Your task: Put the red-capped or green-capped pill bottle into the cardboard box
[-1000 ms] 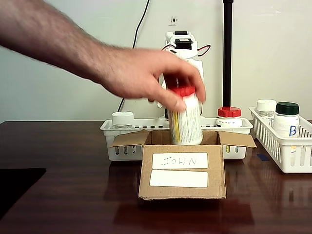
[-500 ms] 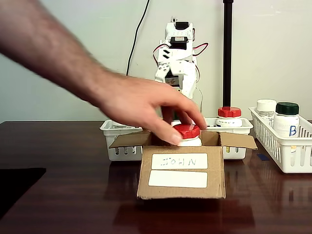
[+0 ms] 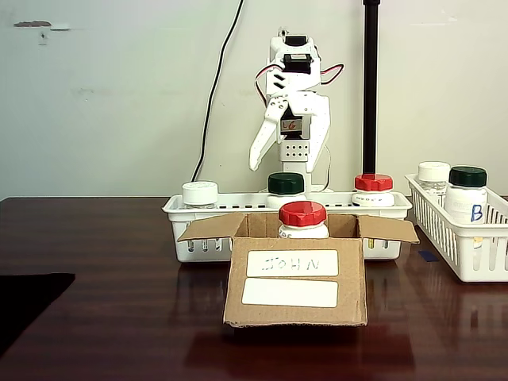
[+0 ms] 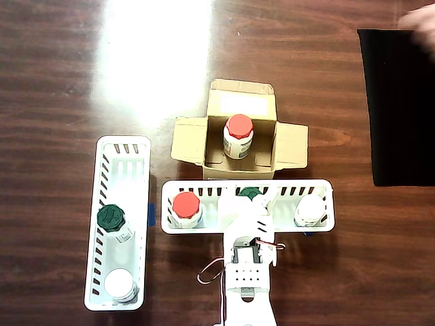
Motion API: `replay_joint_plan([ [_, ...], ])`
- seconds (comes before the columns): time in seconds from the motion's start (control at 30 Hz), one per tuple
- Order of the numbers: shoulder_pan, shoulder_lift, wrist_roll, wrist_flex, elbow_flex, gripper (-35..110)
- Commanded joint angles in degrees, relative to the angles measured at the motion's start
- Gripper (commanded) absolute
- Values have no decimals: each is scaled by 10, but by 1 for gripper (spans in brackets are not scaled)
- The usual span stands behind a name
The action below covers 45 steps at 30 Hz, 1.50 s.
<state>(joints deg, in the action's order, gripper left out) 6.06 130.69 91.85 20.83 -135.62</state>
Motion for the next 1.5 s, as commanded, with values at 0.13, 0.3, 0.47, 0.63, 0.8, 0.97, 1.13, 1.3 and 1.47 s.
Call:
replay_joint_plan([
  [0.13,-10,-27,11,-101,-52,68],
  [0.3,-19,-40,11,-129,-74,68],
  [0.47,-17,-68,20,-149,-70,67],
  [0.63,-4,-94,38,-169,-62,41],
  [0.8,14,-72,51,-160,-57,-4],
  [0.97,23,-17,41,-59,-10,3],
  [1.13,4,42,11,105,92,1],
  [1.3,-21,58,-15,232,211,1],
  [1.47,-18,-18,-21,265,330,1],
])
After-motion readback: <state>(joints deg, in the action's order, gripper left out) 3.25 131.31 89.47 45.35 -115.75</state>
